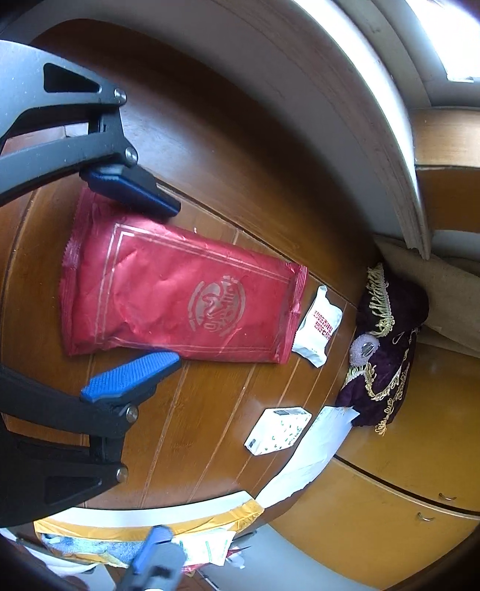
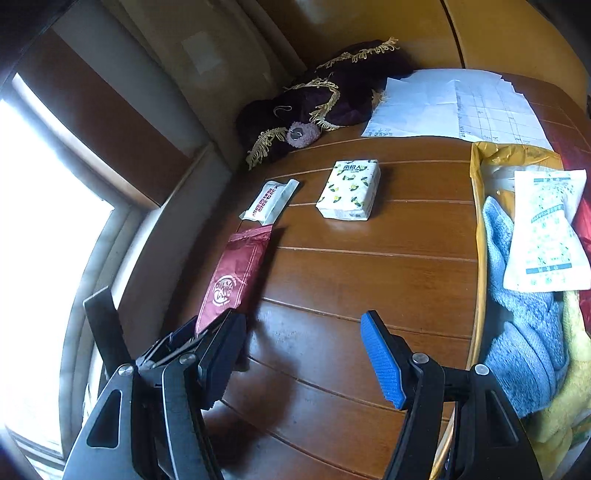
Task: Organize soft objects
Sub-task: 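Withdraw both tools and lower the left tool onto the large red foil bag, then grasp the white tissue pack with the right tool while the left tool grasps the red bag, then carry the red foil bag and tissue pack into the tray and release both, then move the left tool to the white red-text packet and grasp it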
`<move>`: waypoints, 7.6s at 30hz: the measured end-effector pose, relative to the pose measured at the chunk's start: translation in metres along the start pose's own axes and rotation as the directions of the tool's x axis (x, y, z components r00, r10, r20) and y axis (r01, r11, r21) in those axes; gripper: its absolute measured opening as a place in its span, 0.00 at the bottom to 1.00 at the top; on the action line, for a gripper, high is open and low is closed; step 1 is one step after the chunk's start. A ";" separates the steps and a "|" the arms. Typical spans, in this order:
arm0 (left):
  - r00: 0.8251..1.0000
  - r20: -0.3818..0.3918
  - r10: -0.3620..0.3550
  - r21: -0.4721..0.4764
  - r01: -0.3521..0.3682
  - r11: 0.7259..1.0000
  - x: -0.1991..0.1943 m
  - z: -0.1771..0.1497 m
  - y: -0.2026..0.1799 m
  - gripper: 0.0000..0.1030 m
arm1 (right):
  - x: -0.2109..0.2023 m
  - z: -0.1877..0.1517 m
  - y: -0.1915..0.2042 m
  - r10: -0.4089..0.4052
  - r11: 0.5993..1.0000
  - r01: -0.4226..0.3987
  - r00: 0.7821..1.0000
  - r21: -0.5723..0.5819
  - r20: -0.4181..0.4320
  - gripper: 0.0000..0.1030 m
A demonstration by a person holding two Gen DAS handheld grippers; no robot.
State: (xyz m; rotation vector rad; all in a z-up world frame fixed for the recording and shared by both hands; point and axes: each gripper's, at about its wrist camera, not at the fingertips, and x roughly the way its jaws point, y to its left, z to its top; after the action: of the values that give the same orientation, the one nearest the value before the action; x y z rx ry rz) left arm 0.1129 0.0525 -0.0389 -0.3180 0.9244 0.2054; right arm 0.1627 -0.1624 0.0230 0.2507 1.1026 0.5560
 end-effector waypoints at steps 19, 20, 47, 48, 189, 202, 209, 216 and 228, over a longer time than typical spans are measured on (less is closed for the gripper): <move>0.994 -0.007 -0.110 -0.096 0.109 0.989 -0.022 -0.014 0.029 0.59 | 0.068 0.049 0.009 -0.086 0.990 0.096 0.991 0.102 -0.100 0.65; 0.993 -0.008 -0.120 -0.102 0.119 0.988 -0.022 -0.014 0.030 0.59 | 0.070 0.053 0.009 -0.091 0.989 0.102 0.991 0.106 -0.101 0.65; 0.984 0.001 -0.179 -0.158 0.177 0.972 -0.024 -0.016 0.039 0.59 | 0.104 0.084 -0.010 -0.262 0.952 0.274 0.960 0.135 -0.100 0.52; 0.983 -0.001 -0.184 -0.163 0.181 0.970 -0.024 -0.016 0.039 0.59 | 0.096 0.075 -0.009 -0.227 0.962 0.239 0.969 0.133 -0.093 0.52; 0.784 -0.171 -0.596 0.094 0.615 0.783 -0.062 -0.063 -0.210 0.61 | -0.149 -0.102 -0.135 -0.301 0.953 0.290 0.937 0.085 0.178 0.64; 0.827 0.014 -0.563 0.011 0.562 0.827 -0.077 -0.040 -0.136 0.69 | -0.145 -0.080 -0.068 -0.137 0.988 0.151 0.957 -0.033 0.254 0.65; 0.879 0.067 -0.472 -0.105 0.477 0.873 -0.059 -0.019 -0.079 0.69 | -0.107 -0.058 -0.030 -0.048 0.994 0.065 0.983 -0.089 0.178 0.65; 0.942 0.117 -0.315 -0.099 0.327 0.940 -0.048 0.011 -0.041 0.69 | -0.064 -0.035 -0.006 -0.021 0.997 0.029 0.994 -0.071 0.107 0.65; 0.997 0.006 -0.071 0.051 0.071 0.996 0.053 0.118 -0.038 0.69 | -0.033 -0.027 -0.001 -0.047 0.998 0.049 0.997 -0.037 0.064 0.65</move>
State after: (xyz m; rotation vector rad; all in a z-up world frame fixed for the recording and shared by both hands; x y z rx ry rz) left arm 0.2443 0.0606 -0.0090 -0.3028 0.9071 0.1178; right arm 0.1280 -0.1833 0.0355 0.2063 1.0337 0.5225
